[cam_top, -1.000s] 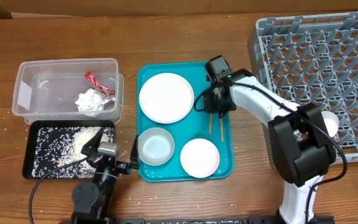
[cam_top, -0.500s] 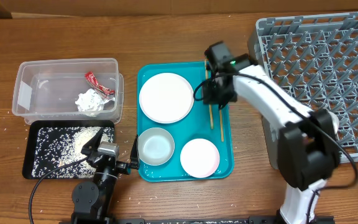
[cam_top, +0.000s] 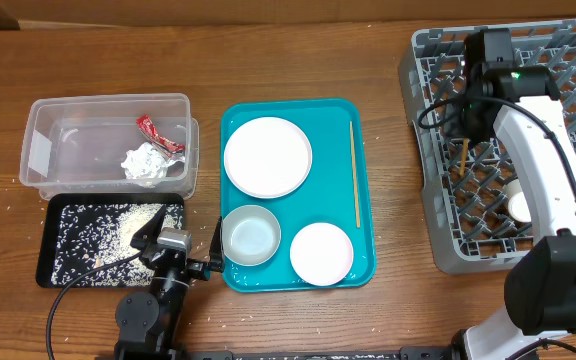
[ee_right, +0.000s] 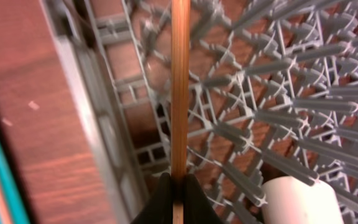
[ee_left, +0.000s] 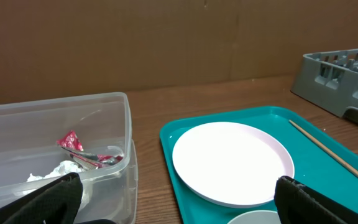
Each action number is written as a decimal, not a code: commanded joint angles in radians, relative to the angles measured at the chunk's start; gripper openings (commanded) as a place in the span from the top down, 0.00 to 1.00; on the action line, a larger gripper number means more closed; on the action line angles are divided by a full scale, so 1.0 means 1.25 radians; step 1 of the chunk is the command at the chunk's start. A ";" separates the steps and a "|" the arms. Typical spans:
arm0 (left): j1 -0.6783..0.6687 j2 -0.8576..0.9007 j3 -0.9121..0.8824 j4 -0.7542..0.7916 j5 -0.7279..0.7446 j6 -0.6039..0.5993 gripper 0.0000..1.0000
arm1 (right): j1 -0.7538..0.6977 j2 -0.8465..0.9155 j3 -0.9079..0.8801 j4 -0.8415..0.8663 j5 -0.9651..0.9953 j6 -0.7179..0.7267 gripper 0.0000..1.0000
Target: Sort waste into correct bins and load items into the dishwasher
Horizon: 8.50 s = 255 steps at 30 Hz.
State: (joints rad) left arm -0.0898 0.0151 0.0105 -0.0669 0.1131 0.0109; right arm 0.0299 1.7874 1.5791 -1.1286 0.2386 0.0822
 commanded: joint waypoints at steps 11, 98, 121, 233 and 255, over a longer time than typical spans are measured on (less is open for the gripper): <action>0.006 -0.009 -0.005 0.001 0.006 0.009 0.00 | 0.101 0.006 -0.074 -0.010 0.025 -0.114 0.73; 0.006 -0.009 -0.005 0.001 0.006 0.009 0.00 | 0.079 -0.065 -0.182 0.140 0.095 -0.114 0.96; 0.006 -0.009 -0.005 0.001 0.006 0.009 0.00 | 0.458 -0.122 -0.334 0.113 -0.401 0.040 0.68; 0.006 -0.009 -0.005 0.001 0.006 0.009 0.00 | 0.114 -0.049 -0.190 -0.146 0.799 0.378 0.96; 0.006 -0.009 -0.005 0.000 0.006 0.009 0.00 | 0.129 -0.020 -0.188 -0.151 0.863 0.374 0.96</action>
State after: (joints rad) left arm -0.0898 0.0151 0.0097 -0.0666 0.1131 0.0109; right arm 0.1886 1.7512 1.3422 -1.3308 1.2083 0.5453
